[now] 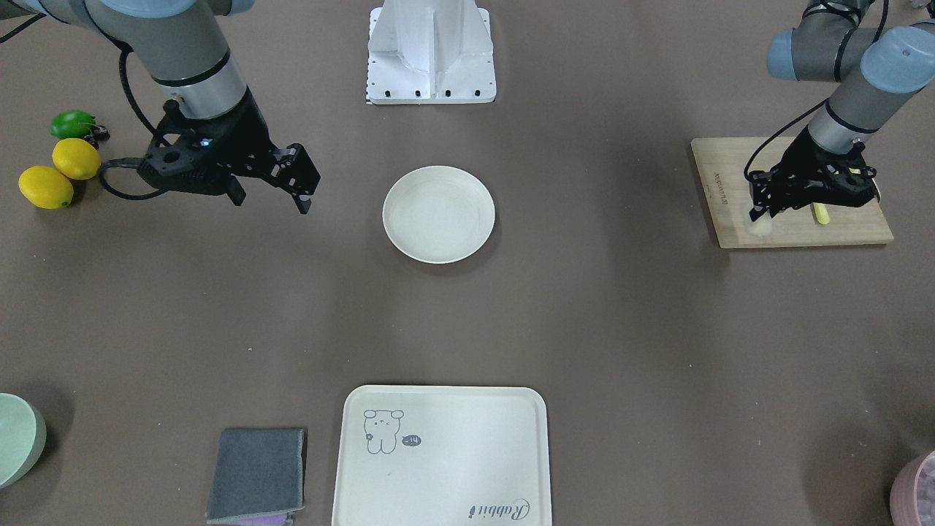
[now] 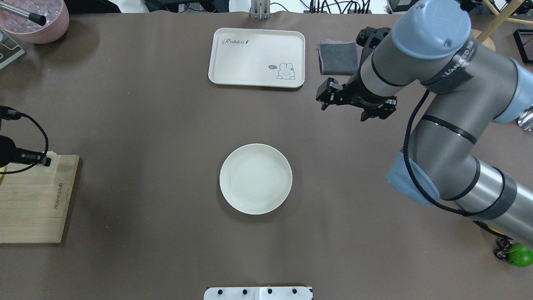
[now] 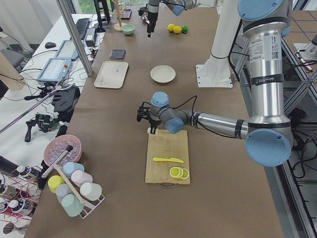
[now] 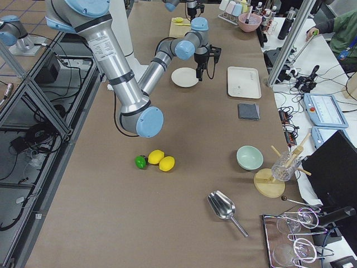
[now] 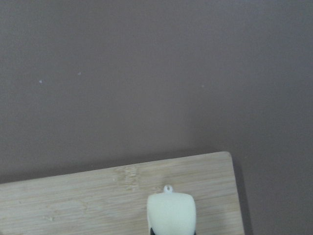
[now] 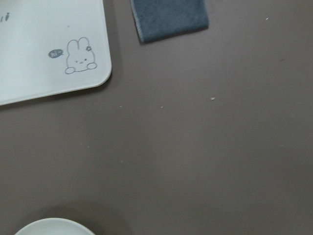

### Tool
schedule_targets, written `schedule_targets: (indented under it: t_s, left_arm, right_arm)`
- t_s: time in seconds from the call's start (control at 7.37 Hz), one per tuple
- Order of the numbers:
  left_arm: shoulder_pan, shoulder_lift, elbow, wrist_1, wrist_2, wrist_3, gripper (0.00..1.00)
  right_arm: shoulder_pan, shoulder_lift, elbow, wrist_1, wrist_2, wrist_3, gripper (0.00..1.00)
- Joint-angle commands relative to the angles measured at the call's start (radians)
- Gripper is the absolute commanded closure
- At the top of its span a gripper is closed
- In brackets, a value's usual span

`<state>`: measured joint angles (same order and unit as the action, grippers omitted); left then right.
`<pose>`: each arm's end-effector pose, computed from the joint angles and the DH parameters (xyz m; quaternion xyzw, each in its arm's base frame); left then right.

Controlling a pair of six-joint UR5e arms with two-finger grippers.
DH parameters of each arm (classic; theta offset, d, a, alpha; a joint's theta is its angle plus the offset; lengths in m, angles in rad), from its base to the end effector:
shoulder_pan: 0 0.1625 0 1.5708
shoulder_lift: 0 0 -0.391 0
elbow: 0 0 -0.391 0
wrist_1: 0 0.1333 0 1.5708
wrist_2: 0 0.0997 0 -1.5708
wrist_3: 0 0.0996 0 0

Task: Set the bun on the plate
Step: 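Grasp the pale bun with the left gripper while the right arm retracts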

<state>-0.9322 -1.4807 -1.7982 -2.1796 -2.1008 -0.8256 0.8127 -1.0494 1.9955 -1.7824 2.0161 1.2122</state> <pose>0.2217 -0.4378 0.4938 0.0986 0.4165 0.0111 0.9037 -0.3178 -0.4671 0.1843 0.0218 -0.4057 0.1277 0.9048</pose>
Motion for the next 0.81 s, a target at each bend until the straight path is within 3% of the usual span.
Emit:
schedule_targets:
  t_s: [0.0,0.27,0.41,0.68]
  left_arm:
    - [-0.020,-0.170,-0.088,0.285,-0.004,-0.016,0.72]
    - [-0.001,-0.411,-0.090,0.508,0.031,-0.155,0.72]
    - [0.062,-0.529,-0.090,0.612,0.044,-0.244,0.72]
    - [0.223,-0.662,-0.067,0.636,0.140,-0.402,0.72]
  right_arm:
    - [0.067,-0.122,0.064,-0.068,0.004,-0.206,0.00]
    - [0.185,-0.252,0.078,-0.062,0.091,-0.403,0.00]
    - [0.259,-0.309,0.072,-0.063,0.123,-0.534,0.00]
    - [0.456,-0.369,-0.047,-0.063,0.203,-0.868,0.00]
